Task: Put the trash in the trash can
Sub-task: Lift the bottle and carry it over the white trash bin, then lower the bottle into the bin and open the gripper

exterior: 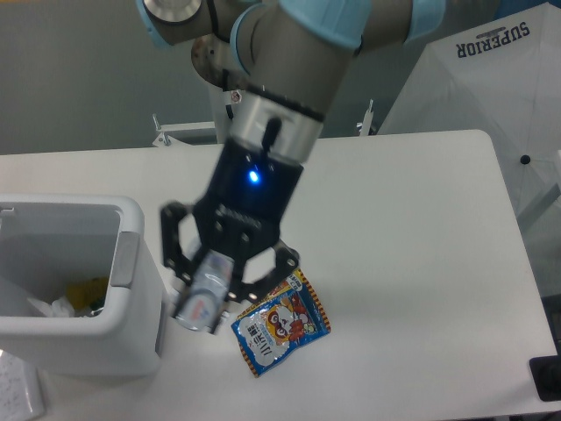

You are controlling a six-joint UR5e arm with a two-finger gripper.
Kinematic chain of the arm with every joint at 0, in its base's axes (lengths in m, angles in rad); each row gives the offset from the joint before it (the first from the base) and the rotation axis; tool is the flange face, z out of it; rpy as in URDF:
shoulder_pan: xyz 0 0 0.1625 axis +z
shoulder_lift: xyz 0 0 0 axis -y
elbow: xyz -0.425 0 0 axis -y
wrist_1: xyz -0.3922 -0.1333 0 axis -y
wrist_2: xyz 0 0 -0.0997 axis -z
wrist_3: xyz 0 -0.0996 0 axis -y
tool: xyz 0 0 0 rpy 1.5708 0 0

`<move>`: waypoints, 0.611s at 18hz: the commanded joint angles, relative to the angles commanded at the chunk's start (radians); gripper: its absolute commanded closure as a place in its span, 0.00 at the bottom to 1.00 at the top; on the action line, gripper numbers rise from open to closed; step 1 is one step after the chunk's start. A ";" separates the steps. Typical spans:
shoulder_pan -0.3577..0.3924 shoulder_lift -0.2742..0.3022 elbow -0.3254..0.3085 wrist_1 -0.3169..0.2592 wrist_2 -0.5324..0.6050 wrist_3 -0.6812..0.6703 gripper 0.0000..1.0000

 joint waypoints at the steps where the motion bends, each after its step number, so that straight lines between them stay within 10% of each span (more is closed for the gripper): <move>1: -0.002 0.000 0.014 0.003 -0.032 -0.024 1.00; 11: -0.107 -0.008 0.031 0.023 -0.077 -0.064 1.00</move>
